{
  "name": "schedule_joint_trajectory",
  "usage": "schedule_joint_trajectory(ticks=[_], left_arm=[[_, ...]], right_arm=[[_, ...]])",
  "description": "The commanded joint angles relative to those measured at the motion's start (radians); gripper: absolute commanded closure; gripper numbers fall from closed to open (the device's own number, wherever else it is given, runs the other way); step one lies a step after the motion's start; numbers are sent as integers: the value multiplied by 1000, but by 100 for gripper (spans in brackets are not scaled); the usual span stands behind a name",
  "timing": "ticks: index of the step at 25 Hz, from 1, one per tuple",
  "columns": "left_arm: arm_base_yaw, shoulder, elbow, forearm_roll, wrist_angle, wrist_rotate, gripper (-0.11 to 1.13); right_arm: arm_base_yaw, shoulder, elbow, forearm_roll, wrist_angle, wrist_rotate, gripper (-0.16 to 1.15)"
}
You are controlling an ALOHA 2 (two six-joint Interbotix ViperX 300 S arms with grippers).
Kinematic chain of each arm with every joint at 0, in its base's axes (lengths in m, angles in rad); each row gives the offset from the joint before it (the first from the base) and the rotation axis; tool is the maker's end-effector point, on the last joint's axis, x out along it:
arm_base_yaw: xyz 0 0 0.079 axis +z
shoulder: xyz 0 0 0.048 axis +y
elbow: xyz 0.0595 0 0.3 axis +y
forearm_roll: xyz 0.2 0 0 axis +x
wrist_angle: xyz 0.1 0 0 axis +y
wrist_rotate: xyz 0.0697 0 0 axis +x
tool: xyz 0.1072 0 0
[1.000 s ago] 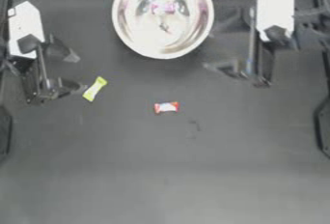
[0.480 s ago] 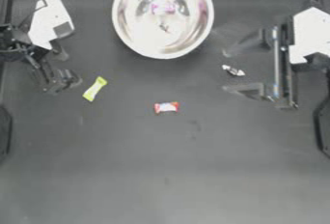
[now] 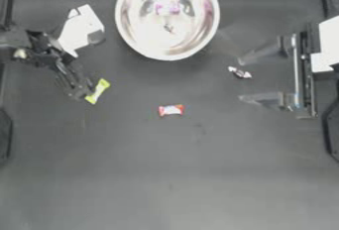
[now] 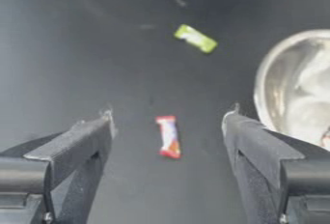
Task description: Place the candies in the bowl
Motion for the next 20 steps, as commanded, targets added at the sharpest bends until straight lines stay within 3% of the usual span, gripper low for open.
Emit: schedule_joint_trajectory(ticks=[1,9,20], left_arm=[[-11,14,-8,2,-52,-34,1],[-20,98,18,9,-123,-100,1],[-20,212,-17,17,-138,-103,2]], right_arm=[[5,-15,0,2,-14,-2,1],[29,-48,17,0,-38,-3,1],[58,-74,46,2,-86,-3,1]])
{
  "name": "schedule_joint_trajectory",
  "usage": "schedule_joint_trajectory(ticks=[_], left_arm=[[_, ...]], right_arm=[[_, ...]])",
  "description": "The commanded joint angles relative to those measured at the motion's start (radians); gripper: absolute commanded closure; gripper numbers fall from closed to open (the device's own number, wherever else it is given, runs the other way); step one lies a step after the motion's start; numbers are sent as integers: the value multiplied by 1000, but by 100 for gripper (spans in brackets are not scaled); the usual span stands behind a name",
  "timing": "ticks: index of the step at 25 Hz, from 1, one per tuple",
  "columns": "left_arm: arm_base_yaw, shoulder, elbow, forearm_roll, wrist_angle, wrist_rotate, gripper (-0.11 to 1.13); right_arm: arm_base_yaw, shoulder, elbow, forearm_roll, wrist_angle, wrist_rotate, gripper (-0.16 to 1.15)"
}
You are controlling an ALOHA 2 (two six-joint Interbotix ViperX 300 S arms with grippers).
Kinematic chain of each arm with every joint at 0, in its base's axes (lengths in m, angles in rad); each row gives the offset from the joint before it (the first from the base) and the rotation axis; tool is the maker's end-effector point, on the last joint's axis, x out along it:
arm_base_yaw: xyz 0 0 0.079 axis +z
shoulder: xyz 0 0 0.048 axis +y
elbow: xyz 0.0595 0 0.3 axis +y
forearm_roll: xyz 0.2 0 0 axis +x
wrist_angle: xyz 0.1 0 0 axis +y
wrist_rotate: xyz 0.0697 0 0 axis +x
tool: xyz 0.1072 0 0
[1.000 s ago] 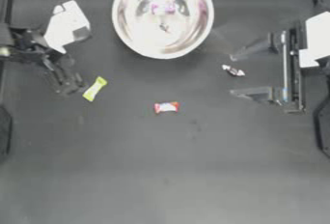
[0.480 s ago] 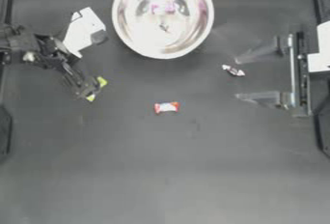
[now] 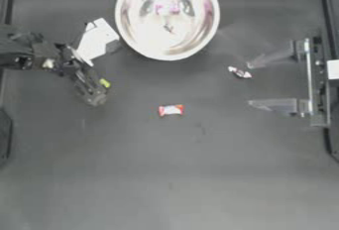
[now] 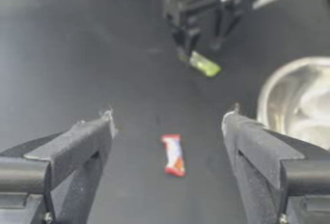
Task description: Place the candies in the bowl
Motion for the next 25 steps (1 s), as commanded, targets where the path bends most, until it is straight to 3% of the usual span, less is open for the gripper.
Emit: schedule_joint_trajectory(ticks=[1,16,25], left_arm=[[2,5,-25,5,-5,-2,2],[0,61,-64,15,23,-2,8],[0,64,-74,17,34,0,49]], right_arm=[[6,-2,-9,2,-11,-2,1],[9,-26,15,3,-34,-2,1],[9,-40,21,8,-38,0,1]])
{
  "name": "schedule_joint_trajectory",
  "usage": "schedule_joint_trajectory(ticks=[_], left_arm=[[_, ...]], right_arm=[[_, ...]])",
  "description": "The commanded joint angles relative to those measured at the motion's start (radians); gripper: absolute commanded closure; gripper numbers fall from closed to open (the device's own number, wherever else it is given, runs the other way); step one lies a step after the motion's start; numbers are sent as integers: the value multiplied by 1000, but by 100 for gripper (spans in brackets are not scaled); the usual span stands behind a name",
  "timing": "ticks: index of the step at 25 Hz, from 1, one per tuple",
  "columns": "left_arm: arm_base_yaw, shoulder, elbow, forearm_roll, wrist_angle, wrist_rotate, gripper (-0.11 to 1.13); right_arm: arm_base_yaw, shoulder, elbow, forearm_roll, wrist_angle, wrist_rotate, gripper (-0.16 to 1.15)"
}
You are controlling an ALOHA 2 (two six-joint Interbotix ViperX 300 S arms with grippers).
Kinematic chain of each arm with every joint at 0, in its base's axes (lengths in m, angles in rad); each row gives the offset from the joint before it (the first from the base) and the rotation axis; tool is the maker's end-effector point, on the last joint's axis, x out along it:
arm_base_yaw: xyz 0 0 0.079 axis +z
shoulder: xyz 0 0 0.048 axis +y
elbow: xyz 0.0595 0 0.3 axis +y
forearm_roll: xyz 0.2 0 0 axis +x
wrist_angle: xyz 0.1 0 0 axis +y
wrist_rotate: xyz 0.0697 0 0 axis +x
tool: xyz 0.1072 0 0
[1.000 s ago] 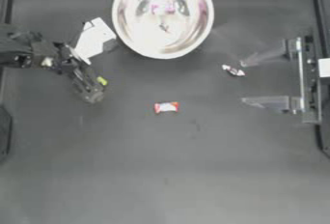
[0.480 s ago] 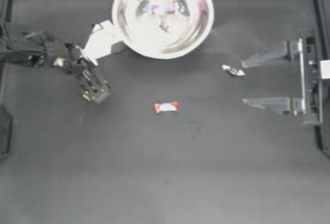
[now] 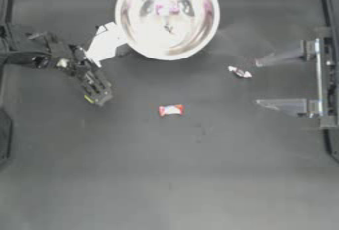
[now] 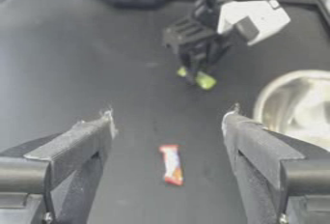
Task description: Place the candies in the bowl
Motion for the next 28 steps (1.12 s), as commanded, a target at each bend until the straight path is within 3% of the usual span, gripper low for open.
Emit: schedule_joint_trajectory(ticks=[1,8,19,23,28], left_arm=[[3,-15,-18,3,0,0,50],[-11,-67,-34,3,0,11,52],[2,-314,-115,5,-46,86,52],[35,-296,-175,18,-89,127,52],[94,-183,-281,32,-130,216,52]], right_arm=[[2,0,-15,5,-8,0,1],[2,0,-20,6,-8,0,1],[2,0,-17,8,-31,0,1],[2,2,-12,8,-54,0,1],[2,2,-12,9,-67,2,1]])
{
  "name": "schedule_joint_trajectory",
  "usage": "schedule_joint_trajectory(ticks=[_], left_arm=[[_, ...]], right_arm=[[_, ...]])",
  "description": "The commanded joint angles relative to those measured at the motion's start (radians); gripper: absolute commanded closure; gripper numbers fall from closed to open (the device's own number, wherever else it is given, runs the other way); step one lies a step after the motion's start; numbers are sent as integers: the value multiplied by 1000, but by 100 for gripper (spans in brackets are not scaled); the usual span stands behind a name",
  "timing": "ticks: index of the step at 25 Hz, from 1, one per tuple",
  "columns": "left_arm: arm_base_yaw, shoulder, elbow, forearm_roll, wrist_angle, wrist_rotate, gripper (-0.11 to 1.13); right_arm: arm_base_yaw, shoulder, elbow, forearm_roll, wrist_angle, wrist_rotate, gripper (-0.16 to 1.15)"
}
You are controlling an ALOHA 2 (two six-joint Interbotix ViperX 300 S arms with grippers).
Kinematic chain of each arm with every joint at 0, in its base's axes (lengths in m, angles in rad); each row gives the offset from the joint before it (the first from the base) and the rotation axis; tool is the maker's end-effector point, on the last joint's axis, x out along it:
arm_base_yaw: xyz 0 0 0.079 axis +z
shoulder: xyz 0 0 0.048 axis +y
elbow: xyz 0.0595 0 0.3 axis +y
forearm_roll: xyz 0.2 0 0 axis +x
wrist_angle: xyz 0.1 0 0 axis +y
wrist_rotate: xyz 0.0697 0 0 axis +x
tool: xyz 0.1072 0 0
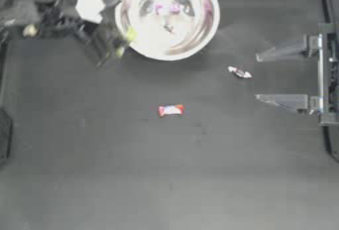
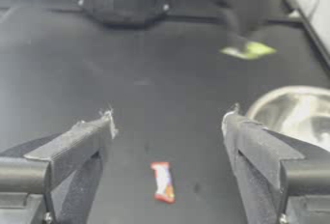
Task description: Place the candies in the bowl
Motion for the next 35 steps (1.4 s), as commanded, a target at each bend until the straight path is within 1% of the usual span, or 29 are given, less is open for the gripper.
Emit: schedule_joint_trajectory(ticks=[1,8,11,14,18,20,22,23,24,25,26,27,30,32,35], left_arm=[[38,61,-89,8,-37,49,52],[101,252,-267,8,-43,153,52],[120,314,-336,6,-38,179,52],[129,360,-380,6,-34,190,51],[141,400,-393,6,-34,195,50],[143,413,-393,6,-34,195,45],[143,417,-396,8,-37,198,33],[143,420,-399,8,-38,199,24],[144,420,-402,8,-40,204,11],[144,422,-403,8,-41,209,0],[143,422,-407,8,-41,212,-5],[143,420,-407,6,-41,213,-6],[140,402,-403,6,-41,215,3],[133,376,-394,6,-37,215,2],[107,304,-360,5,-38,215,0]], right_arm=[[2,5,-11,8,-17,0,1],[2,9,-9,21,-37,0,1],[3,11,-6,21,-48,0,1],[8,11,-5,21,-52,0,1],[8,12,-2,21,-58,-2,1],[9,12,-2,21,-60,0,1],[9,12,0,21,-58,0,1],[9,12,0,21,-60,0,1],[9,12,0,21,-60,0,1],[9,11,0,21,-58,0,1],[9,12,0,21,-60,0,1],[8,12,0,21,-60,0,1],[8,12,3,21,-61,0,1],[8,12,5,21,-63,0,1],[5,12,6,23,-61,0,1]])
